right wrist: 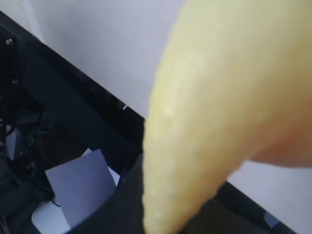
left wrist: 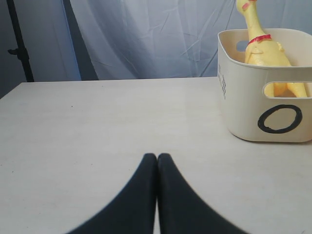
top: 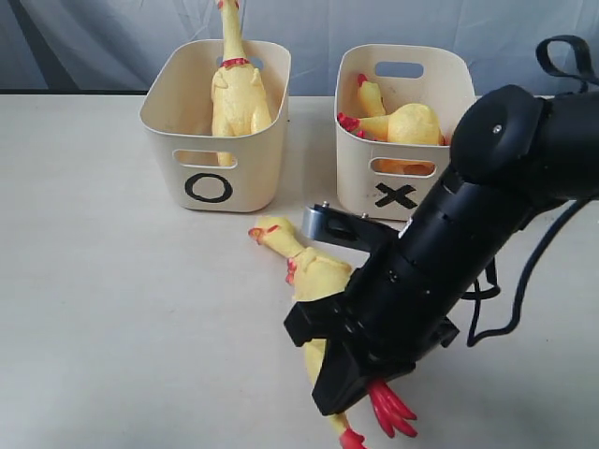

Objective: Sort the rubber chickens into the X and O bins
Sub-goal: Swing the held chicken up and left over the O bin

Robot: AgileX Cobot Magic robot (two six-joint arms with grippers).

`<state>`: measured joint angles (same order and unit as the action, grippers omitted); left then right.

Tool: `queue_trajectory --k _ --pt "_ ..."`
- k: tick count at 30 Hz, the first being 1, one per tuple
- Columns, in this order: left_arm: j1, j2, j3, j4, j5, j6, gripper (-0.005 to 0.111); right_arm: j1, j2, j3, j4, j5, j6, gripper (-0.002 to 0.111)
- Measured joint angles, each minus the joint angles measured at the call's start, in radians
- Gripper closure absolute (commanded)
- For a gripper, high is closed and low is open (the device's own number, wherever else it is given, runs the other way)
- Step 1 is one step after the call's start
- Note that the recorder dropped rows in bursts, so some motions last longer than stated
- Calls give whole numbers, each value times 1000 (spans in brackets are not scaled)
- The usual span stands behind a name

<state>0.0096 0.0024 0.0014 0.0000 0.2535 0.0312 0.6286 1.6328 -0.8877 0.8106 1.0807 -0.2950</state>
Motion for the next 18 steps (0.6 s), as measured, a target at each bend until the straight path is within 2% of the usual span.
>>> queue_trajectory --k 11,18 --pt "0 0 0 0 0 0 107 0 -98 9 2 132 -31 109" --pt "0 0 0 0 0 0 107 0 -177 11 102 136 -112 109"
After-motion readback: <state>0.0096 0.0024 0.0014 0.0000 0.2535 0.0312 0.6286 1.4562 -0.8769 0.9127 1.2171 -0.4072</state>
